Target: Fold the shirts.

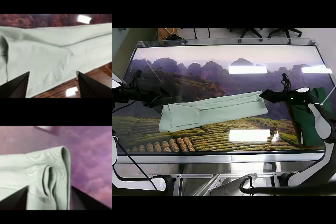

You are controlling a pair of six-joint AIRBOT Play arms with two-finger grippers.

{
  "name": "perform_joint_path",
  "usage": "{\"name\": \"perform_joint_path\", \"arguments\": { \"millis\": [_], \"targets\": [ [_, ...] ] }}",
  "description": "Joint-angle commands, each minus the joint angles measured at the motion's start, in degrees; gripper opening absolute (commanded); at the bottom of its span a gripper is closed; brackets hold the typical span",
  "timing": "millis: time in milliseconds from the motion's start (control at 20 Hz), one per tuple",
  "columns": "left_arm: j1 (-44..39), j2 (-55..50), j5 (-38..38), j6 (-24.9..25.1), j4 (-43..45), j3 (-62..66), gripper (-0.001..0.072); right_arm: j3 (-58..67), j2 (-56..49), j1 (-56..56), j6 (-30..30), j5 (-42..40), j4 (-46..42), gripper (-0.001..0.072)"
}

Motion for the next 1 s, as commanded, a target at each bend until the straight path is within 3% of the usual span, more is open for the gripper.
{"name": "perform_joint_path", "arguments": {
  "millis": [0, 50, 100, 150, 200, 250, 300, 550, 700, 950],
  "targets": [
    [-2.4, 1.9, -0.3, -0.7, -0.1, 0.2, 0.0649, 0.1, -1.9, 2.5, 0.2, 0.5, 0.6, 0.0356],
    [-3.4, 1.9, 0.1, -0.8, -0.2, 0.2, 0.0649, 0.1, -1.9, 3.2, 0.2, 0.5, 0.6, 0.0312],
    [-4.7, 1.9, 0.6, -1.2, -0.1, 0.2, 0.0648, 0.5, -1.9, 3.7, 0.2, 1.6, 0.6, 0.0093],
    [-6.3, 1.8, 1.4, -1.3, -0.2, 0.2, 0.0645, 1.7, -1.8, 3.8, 0.0, 3.5, 0.6, 0.0021],
    [-8.0, 1.8, 2.6, -1.3, -0.2, 0.2, 0.0462, 3.1, -1.3, 3.7, 0.0, 5.8, 0.6, 0.0020],
    [-10.2, 1.8, 4.3, -1.2, -0.2, 0.2, 0.0097, 4.8, -0.1, 3.6, 0.5, 8.0, 0.5, 0.0020],
    [-12.8, 1.8, 6.9, -1.0, -0.1, 0.2, 0.0011, 6.3, 1.7, 3.5, 1.6, 9.0, -0.5, 0.0019],
    [-30.8, -4.3, 22.1, -1.2, -0.7, 0.3, 0.0010, 11.5, 15.3, 3.2, 13.4, 16.9, -14.4, 0.0019],
    [-42.9, -13.2, 31.9, -1.4, -0.5, 3.7, 0.0010, 11.5, 21.7, 3.2, 17.6, 23.1, -17.2, 0.0019],
    [-54.8, -30.6, 32.0, -5.8, -0.4, 21.4, 0.0009, 13.6, 28.5, 3.2, 19.1, 24.8, -17.5, 0.0019]
  ]
}}
